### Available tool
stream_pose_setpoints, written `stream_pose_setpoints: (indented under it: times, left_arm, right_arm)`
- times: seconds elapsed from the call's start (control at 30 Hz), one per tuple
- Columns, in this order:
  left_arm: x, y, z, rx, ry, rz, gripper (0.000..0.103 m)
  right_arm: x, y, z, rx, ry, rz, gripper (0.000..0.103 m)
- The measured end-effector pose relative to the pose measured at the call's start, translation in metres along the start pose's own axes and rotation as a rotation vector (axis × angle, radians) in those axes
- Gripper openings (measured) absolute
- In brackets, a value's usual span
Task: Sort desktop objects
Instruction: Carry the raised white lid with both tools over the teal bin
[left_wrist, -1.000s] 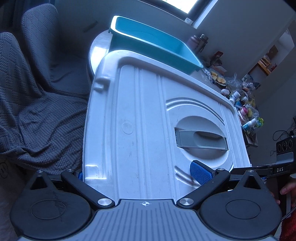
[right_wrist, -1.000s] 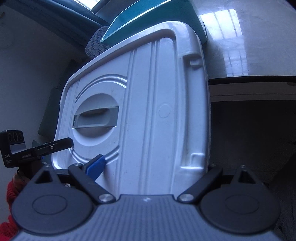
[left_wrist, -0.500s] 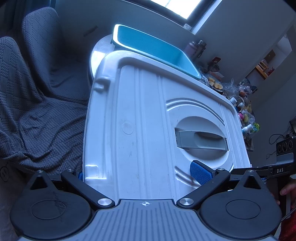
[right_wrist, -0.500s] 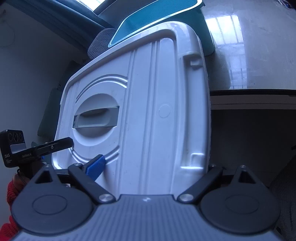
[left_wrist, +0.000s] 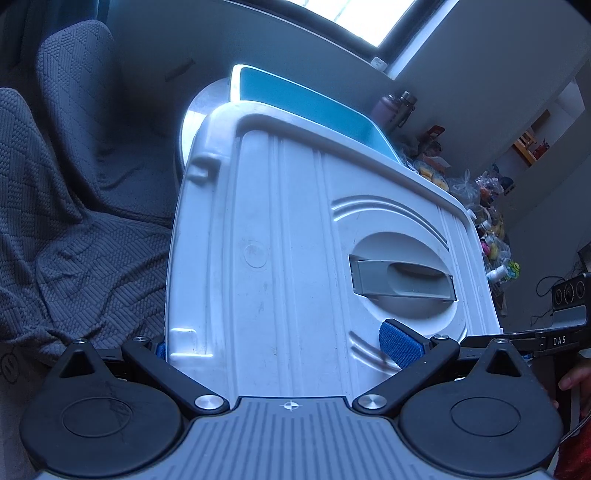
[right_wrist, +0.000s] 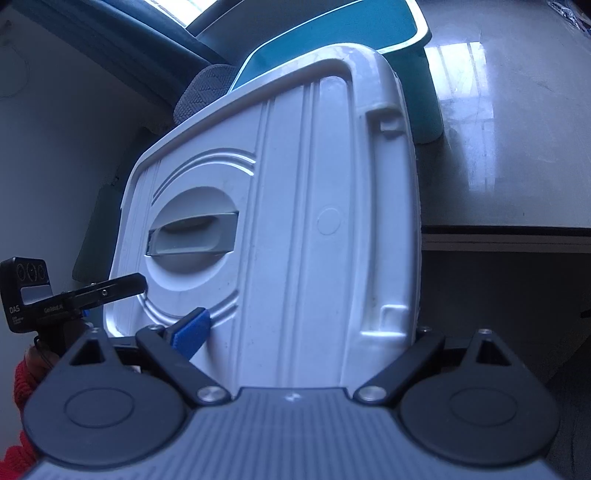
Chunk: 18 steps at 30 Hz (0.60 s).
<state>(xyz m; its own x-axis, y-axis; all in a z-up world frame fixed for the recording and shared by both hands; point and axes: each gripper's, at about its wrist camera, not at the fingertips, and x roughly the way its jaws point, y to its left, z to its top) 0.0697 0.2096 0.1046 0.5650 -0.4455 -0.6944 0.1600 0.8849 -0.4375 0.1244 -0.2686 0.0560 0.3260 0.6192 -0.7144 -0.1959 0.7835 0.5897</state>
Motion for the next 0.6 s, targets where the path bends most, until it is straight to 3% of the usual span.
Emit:
stream_pose_setpoints:
  times: [0.6]
  left_arm:
    - [0.041,-0.015,0.1,-0.012,-0.031,0.01,0.103]
  right_arm:
    - [0.014,-0.071,0.123,-0.035,-0.025,0.003,0.093]
